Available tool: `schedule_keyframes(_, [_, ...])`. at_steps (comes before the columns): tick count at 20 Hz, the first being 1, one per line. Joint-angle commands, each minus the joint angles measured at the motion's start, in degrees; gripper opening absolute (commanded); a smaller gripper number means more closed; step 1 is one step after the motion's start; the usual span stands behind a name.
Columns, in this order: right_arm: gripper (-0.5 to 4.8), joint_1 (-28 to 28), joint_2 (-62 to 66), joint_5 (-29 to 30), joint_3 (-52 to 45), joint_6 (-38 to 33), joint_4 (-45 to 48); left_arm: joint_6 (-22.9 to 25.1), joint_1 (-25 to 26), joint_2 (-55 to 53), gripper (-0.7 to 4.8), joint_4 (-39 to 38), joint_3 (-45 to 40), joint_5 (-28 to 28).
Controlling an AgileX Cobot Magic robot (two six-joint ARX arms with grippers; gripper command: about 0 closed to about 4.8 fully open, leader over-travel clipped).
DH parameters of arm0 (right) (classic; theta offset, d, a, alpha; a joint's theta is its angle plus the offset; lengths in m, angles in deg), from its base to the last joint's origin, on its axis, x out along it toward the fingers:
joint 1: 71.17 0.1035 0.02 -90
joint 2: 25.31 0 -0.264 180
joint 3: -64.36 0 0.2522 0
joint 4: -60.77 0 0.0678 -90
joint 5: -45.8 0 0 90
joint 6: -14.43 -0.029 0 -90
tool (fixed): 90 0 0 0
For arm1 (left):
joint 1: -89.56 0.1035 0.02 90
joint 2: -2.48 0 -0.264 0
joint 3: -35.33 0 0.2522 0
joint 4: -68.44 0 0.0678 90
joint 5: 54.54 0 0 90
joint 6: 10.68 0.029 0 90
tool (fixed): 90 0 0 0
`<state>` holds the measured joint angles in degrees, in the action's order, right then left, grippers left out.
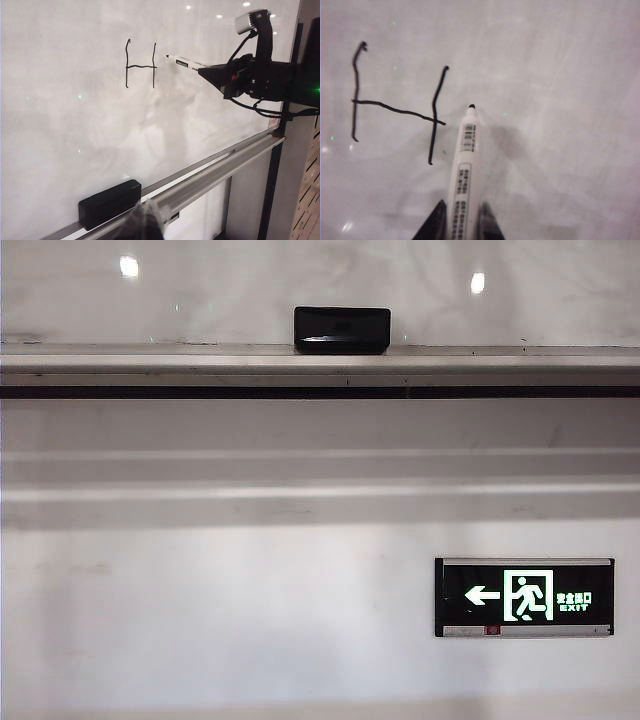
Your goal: Take a marker from the whiteboard tray, write "Hi!" on the whiteboard, and then put the marker back vertically into the whiteboard tray.
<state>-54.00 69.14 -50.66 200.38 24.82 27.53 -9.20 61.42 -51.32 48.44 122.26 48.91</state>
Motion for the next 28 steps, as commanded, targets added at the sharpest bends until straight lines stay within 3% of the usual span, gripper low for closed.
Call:
schedule_keyframes(1, [-0.01, 0.11, 0.28, -0.02, 0.2, 0.42, 2.03, 0.0, 0.02, 0.17, -0.05, 0.72, 0.26, 0.33])
schedule_keyframes(6, [-0.01, 0.11, 0.94, -0.07, 0.2, 0.39, 2.51, 0.0, 0.02, 0.17, -0.06, 0.7, 0.26, 0.35])
schedule_keyframes(21, [-0.01, 0.11, 1.05, -1.4, 0.2, 0.13, -9.84, 0.0, 0.02, 0.15, -0.06, 0.7, 0.26, 0.33])
schedule_keyframes(25, [-0.01, 0.11, -0.61, -1.4, 0.2, 0.15, -8.15, 0.02, 0.02, 0.17, -0.06, 0.7, 0.26, 0.33])
schedule_keyframes(28, [-0.01, 0.11, -2.03, -1.25, 0.2, 0.24, -1.81, 0.02, 0.02, 0.17, -0.06, 0.72, 0.26, 0.33])
